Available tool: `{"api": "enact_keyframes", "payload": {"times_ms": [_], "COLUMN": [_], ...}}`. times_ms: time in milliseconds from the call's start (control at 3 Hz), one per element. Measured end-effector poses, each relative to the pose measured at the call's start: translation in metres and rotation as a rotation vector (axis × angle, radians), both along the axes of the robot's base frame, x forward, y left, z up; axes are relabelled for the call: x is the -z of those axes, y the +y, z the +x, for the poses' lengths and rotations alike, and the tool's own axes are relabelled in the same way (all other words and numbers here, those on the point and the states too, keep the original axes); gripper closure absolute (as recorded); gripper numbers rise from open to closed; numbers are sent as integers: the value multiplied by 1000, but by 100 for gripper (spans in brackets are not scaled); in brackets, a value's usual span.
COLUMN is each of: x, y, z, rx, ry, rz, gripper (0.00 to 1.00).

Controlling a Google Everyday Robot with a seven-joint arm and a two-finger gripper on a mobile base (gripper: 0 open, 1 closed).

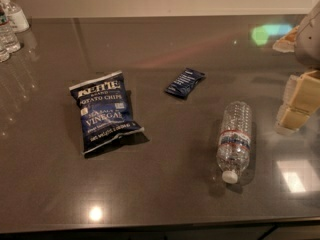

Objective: Place water bottle upright

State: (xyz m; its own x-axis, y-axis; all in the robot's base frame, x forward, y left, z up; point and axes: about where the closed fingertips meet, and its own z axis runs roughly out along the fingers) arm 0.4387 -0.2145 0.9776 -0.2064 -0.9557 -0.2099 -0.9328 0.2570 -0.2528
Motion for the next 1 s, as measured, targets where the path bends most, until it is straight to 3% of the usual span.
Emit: {"api": "enact_keyframes", "payload": {"times_ms": [333, 1000], "x": [0, 19], "y": [8, 53], "z": [-2, -33], "rx": [-70, -446], "ry": [-14, -28], "rz": [-3, 9], "gripper": [0, 0]}}
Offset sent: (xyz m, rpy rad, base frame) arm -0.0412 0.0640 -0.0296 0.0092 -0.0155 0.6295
